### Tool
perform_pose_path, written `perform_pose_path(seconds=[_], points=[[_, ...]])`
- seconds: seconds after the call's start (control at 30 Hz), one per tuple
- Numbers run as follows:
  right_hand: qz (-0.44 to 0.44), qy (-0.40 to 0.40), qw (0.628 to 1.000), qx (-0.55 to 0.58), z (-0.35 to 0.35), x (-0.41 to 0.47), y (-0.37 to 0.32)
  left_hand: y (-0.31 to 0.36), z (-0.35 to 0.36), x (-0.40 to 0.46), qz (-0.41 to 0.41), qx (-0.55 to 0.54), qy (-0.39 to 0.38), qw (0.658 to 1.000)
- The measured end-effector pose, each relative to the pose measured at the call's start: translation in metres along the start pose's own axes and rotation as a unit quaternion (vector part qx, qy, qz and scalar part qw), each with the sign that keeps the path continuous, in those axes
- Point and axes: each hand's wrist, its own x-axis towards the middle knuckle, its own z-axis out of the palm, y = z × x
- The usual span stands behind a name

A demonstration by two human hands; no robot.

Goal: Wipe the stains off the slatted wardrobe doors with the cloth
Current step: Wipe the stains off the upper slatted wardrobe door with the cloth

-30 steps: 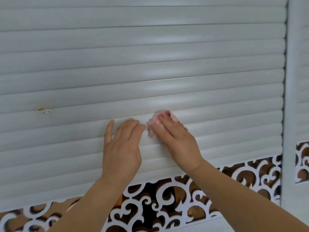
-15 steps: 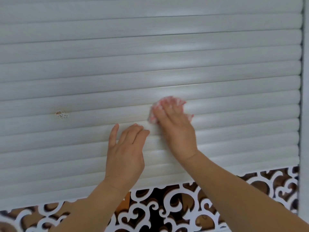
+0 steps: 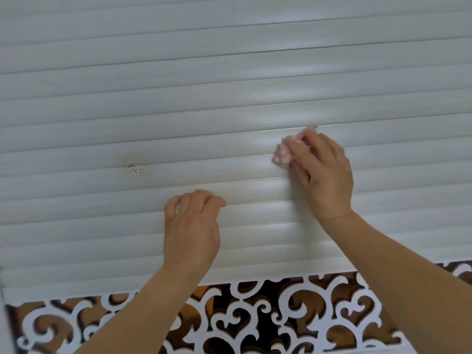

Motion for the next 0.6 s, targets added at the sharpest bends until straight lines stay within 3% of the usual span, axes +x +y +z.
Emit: perform_pose_path(seconds=[0.1, 0.17, 0.33, 0.5, 0.6], points=[[0.081, 0.03, 0.995, 0.044, 0.011, 0.007, -0.023, -0.015, -0.006, -0.002, -0.036, -0.007, -0.018, 0.999], [0.086, 0.052, 0.994, 0.044, 0.022, 0.002, -0.048, -0.028, -0.011, -0.007, -0.059, -0.009, -0.036, 0.998], [-0.013, -0.041, 0.997, 0.067, 0.045, -0.042, -0.093, -0.053, -0.023, -0.017, -0.079, 0.002, -0.038, 0.996], [-0.105, -0.058, 0.992, 0.028, 0.046, -0.093, -0.119, -0.076, -0.036, -0.025, -0.069, 0.017, -0.028, 0.997], [-0.108, -0.058, 0.992, 0.028, 0.046, -0.085, -0.125, -0.091, -0.041, -0.027, -0.075, 0.027, -0.029, 0.996]])
